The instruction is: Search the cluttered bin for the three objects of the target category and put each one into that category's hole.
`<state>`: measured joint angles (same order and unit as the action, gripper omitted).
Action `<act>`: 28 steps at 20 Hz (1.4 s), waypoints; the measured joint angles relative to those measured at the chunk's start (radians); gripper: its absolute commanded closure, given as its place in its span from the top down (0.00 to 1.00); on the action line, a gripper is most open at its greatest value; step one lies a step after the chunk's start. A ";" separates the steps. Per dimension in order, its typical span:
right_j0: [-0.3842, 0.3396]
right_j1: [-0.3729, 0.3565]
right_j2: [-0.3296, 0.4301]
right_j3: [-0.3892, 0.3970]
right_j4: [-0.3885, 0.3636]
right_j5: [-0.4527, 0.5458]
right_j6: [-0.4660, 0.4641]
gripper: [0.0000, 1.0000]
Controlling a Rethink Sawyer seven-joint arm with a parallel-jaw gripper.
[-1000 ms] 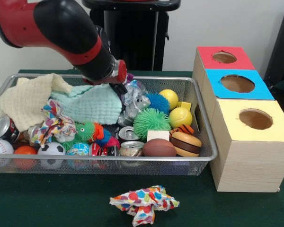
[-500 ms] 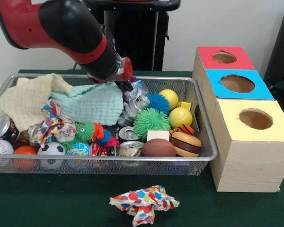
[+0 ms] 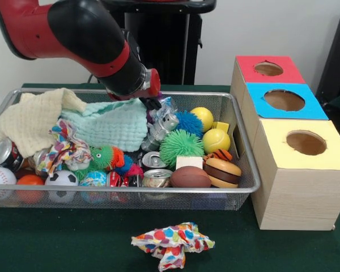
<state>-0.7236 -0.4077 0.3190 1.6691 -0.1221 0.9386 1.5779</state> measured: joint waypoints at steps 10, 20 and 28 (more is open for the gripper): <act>0.000 -0.022 0.000 0.009 0.000 0.013 0.000 0.00; -0.002 -0.118 0.000 0.064 0.001 0.097 0.000 0.00; -0.005 -0.191 0.000 0.097 0.009 0.152 0.000 0.00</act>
<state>-0.7284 -0.5987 0.3190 1.7662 -0.1135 1.0908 1.5779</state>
